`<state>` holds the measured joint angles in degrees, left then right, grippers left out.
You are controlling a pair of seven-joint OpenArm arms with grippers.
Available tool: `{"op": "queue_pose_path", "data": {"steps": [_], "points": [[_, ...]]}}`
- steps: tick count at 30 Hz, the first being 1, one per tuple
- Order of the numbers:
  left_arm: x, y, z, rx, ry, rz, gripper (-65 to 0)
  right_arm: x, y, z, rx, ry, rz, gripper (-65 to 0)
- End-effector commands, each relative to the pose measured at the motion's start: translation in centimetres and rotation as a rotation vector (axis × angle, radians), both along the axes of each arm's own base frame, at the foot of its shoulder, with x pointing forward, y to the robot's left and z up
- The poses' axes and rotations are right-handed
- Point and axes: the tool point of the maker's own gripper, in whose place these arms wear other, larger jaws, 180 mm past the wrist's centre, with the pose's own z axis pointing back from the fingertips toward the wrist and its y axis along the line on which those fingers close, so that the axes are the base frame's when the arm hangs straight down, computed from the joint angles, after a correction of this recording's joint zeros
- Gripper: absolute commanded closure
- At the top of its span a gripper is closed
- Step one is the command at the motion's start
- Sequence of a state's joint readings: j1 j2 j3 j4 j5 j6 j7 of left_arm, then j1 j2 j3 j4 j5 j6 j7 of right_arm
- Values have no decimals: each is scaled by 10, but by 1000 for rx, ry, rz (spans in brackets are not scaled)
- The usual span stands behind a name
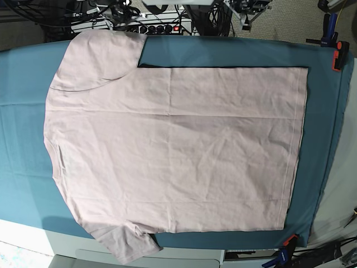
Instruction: Fold the T-shirt properly
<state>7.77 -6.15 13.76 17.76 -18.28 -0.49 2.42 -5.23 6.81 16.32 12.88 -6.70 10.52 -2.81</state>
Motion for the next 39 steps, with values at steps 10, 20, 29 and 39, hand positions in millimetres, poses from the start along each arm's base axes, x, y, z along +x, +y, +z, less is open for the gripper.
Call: {"op": "queue_pose_path", "data": {"steps": [10,20,29,39], "points": [[-60,37,25,56,-29,32,0,-52,-48,29,-57,-45,73,0],[-106,106,104,102,-32,42,0,-71,-98,126,-119,-212,203,0],[-83,118,217,-49,-109,-44,0,2,-121,266,-174,-531,144,0],[5,76,314,-342,-318,-163,0,76,-150,367,-146,-867,-51,0]]}}
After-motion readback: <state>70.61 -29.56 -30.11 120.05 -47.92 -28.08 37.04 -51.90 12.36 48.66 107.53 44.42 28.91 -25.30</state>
